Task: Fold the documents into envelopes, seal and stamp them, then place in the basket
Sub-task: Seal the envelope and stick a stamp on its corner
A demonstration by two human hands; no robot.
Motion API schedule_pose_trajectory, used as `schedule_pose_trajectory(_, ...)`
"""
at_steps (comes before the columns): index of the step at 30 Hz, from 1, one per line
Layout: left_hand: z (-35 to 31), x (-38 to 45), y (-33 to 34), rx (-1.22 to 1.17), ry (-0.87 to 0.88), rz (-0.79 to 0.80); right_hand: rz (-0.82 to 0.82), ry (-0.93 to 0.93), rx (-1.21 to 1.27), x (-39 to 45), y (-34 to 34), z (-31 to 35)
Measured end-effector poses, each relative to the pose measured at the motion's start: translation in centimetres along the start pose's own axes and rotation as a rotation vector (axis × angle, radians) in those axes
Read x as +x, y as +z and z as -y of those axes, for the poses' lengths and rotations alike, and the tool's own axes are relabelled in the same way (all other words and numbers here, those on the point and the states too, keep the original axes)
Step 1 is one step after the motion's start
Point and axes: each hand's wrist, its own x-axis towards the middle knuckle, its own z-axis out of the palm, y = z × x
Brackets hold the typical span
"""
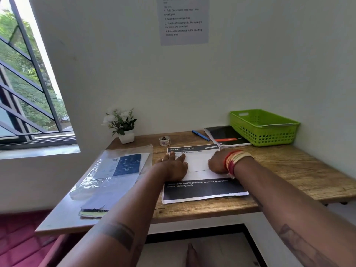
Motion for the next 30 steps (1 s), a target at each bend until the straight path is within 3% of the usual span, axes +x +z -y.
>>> schedule_pose_trajectory(3, -0.3, 0.2, -0.4, 0.035, 0.005, 0.028, -0.158, -0.146, -0.114, 0.2, -2.6, 1.4)
schedule_pose_trajectory(6, -0.5, 0.7, 0.4, 0.035, -0.012, 0.000, -0.367, -0.332, 0.026, 2.8, -3.1, 3.0)
schedule_pose_trajectory(10, -0.2, 1.5, 1.1, 0.003, -0.014, -0.011, -0.427, -0.477, 0.302, 5.8, -1.3, 4.4)
schedule_pose_trajectory(14, 0.4, 2.6, 0.3, 0.031, 0.041, -0.007, -0.486, -0.475, 0.446, 8.7, 0.9, 4.2)
schedule_pose_trajectory(20, 4.2, 7.3, -4.2, -0.170, -0.106, -0.567, -0.513, -0.503, 0.461, 9.5, 1.3, 4.0)
schedule_pose_trajectory(24, 6.1, 9.7, -2.6, -0.148, -0.050, -0.570, -0.477, -0.539, 0.500, 10.2, 1.3, 3.6)
schedule_pose_trajectory(30, 6.7, 10.6, -2.3, -0.264, -0.022, -0.712, -0.542, -0.491, 0.663, 10.8, 0.6, 3.0)
